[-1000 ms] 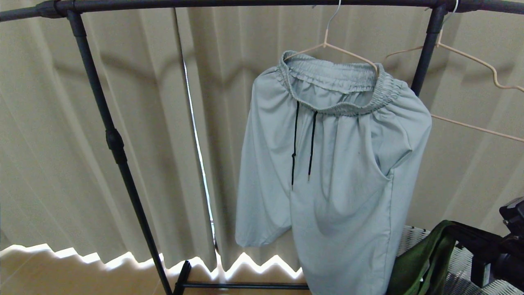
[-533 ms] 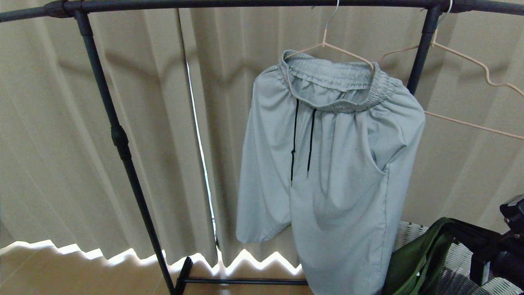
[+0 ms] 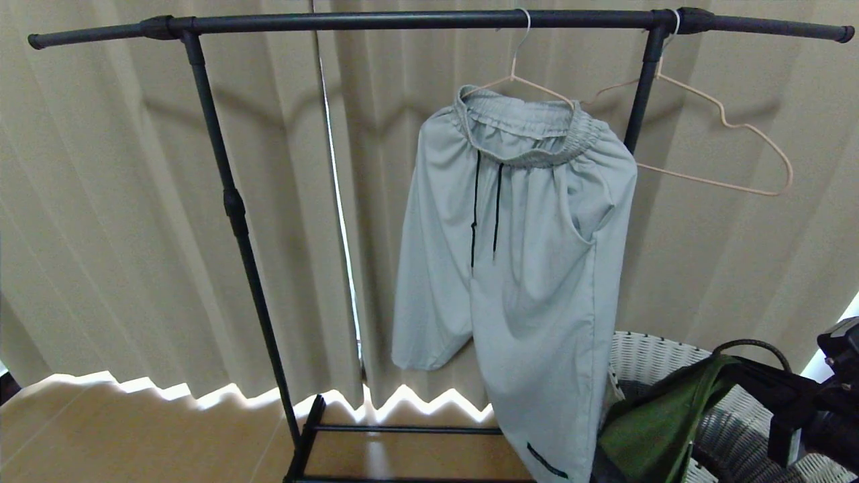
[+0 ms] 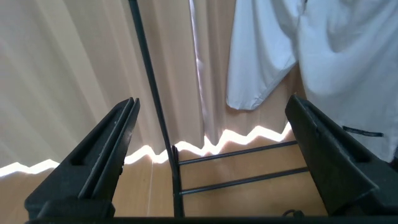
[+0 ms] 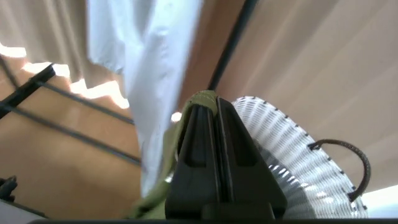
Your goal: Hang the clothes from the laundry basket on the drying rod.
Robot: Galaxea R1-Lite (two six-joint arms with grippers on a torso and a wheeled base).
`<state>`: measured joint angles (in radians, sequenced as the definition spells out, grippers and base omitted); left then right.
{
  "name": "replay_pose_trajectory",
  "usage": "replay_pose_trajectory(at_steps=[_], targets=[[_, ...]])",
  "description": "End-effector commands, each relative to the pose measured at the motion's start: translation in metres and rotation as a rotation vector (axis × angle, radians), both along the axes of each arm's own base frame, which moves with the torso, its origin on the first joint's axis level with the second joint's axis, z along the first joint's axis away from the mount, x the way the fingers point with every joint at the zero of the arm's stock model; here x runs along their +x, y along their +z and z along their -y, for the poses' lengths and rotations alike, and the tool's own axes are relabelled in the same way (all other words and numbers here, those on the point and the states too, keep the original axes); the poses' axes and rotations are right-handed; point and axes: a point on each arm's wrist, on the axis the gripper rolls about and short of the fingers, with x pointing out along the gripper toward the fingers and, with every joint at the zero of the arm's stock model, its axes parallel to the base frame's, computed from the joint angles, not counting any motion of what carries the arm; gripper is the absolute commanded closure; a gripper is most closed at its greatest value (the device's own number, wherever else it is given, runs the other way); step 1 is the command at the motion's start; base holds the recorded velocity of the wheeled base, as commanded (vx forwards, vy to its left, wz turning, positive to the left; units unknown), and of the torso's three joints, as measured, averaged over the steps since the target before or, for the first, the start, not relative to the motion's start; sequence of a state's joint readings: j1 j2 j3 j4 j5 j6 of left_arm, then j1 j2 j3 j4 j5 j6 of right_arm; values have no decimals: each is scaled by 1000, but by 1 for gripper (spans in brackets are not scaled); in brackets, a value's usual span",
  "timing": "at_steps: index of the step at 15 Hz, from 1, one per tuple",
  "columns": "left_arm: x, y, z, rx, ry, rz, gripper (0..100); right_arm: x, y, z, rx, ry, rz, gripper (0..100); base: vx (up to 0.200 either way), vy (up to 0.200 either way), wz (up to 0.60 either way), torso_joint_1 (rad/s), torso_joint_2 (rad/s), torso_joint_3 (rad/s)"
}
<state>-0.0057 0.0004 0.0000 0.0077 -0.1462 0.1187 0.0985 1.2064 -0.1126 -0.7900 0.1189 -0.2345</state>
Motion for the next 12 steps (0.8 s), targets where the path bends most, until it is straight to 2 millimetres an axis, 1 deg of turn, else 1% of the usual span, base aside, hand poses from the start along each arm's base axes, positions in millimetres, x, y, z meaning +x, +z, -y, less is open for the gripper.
replay_pose_trajectory(at_steps=[1, 5, 7, 8, 12], targets=[[0, 0, 0, -1, 0, 0, 0, 3, -1, -2, -1, 10, -7, 100, 0, 0, 0, 0, 0, 0], [0, 0, 0, -1, -1, -1, 0, 9, 9, -4, 3, 17, 29, 100, 0, 0, 0, 0, 0, 0], [0, 0, 0, -1, -1, 0, 0, 10, 11, -4, 4, 20, 35, 100, 0, 0, 0, 0, 0, 0], [0, 0, 0, 4, -2, -1, 0, 15, 10, -7, 1, 35, 25, 100, 0, 0, 0, 0, 0, 0], [0, 0, 0, 16, -9, 1, 0, 30, 24, -19, 11, 101, 64, 100, 0, 0, 0, 0, 0, 0]])
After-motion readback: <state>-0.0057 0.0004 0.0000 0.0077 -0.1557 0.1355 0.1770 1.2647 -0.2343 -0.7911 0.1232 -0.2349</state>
